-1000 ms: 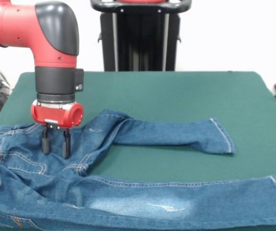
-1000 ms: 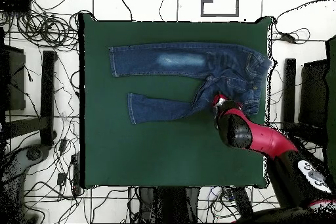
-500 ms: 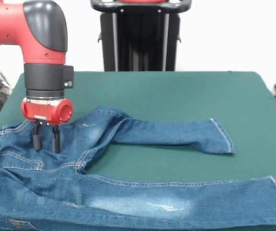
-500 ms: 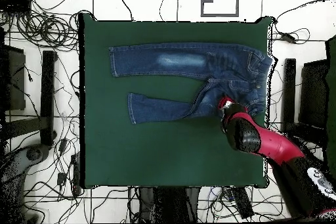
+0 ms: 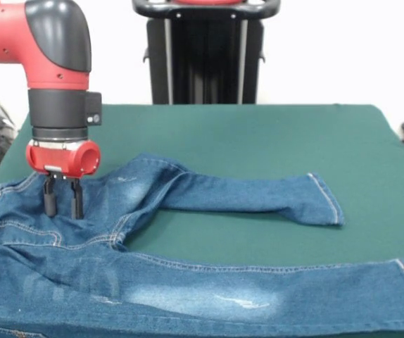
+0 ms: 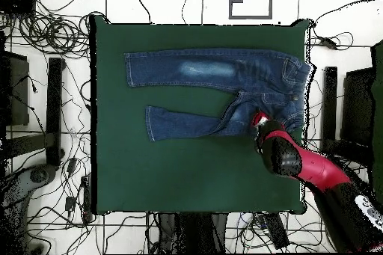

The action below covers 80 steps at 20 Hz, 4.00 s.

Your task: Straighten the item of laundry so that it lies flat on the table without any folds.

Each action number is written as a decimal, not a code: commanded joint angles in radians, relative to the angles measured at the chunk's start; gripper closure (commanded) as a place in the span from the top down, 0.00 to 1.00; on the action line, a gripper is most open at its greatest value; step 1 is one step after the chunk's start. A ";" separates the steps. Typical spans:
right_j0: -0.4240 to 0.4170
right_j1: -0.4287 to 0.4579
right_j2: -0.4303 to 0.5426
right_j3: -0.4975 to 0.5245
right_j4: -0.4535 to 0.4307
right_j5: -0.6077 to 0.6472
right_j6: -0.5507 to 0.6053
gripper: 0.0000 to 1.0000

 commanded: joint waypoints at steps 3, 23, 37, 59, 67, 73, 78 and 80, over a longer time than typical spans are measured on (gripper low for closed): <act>-0.021 0.055 0.004 0.093 -0.057 0.226 -0.047 1.00; -0.034 -0.044 -0.027 0.211 -0.050 0.191 0.003 1.00; 0.019 -0.080 -0.067 0.228 -0.040 0.166 0.036 1.00; 0.186 -0.167 -0.012 0.155 0.150 0.371 0.093 1.00; 0.216 -0.243 -0.019 0.179 0.199 0.442 0.099 1.00; 0.244 -0.223 -0.032 0.185 0.210 0.396 0.118 1.00; 0.268 -0.203 -0.042 0.190 0.220 0.358 0.141 1.00; 0.274 -0.200 -0.045 0.197 0.223 0.343 0.147 1.00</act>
